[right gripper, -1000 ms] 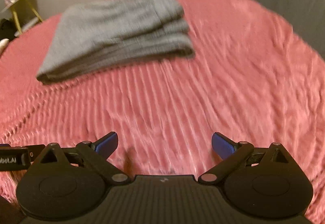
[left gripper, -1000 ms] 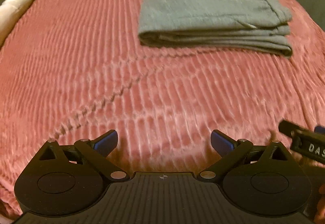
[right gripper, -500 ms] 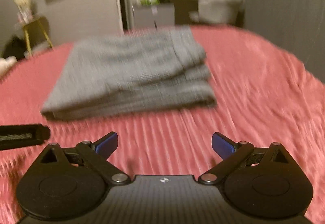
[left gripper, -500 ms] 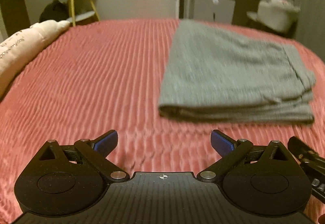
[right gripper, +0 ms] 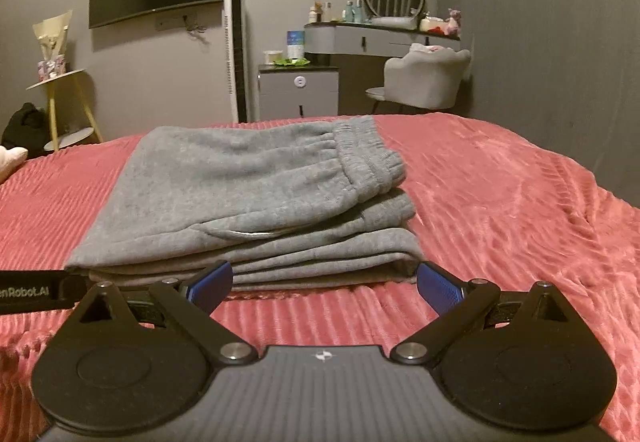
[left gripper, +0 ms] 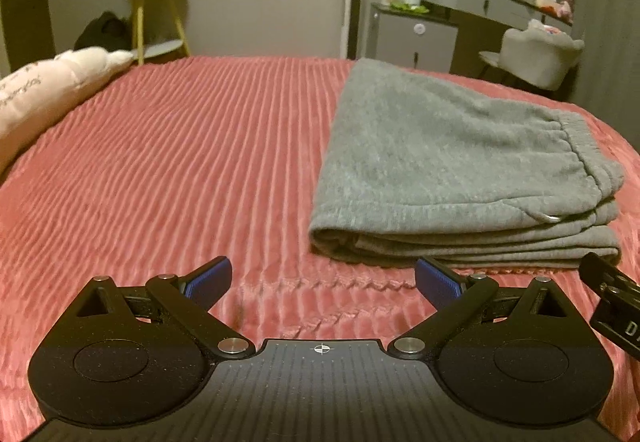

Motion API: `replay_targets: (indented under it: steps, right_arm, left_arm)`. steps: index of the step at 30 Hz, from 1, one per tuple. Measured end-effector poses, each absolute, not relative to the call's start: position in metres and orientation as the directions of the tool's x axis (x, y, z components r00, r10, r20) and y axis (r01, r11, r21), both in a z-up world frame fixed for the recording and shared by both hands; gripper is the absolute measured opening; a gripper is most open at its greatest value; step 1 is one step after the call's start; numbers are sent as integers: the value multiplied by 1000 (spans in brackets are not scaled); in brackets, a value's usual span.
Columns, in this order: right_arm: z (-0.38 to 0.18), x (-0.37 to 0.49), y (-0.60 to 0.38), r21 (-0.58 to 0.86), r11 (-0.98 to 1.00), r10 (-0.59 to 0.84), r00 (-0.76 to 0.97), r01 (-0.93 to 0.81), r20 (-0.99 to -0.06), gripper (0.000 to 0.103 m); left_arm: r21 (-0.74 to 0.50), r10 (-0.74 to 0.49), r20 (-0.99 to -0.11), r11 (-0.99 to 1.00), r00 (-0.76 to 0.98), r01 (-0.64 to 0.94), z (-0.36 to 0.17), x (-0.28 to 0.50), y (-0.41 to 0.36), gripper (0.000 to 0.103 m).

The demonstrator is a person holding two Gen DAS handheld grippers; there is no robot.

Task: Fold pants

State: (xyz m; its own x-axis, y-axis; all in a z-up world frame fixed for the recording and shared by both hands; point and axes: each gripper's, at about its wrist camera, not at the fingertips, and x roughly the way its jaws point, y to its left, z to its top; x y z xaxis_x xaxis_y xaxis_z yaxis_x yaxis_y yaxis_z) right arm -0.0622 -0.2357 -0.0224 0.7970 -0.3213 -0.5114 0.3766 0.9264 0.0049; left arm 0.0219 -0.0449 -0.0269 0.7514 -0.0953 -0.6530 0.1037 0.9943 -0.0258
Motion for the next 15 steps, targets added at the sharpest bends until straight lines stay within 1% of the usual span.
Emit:
replay_targets:
  steps: [9,15]
  right_arm:
    - [-22,-63,-229,-25,931,-327,800,365,-502,99]
    - [-22,-64,-230,-20,929,-328,799,369,-505,99]
  left_arm:
    - [-2,-98,-639,992,763,125,-26,19,-49,102]
    - [5,-100,-636,991,765,133,-27,19,-51,102]
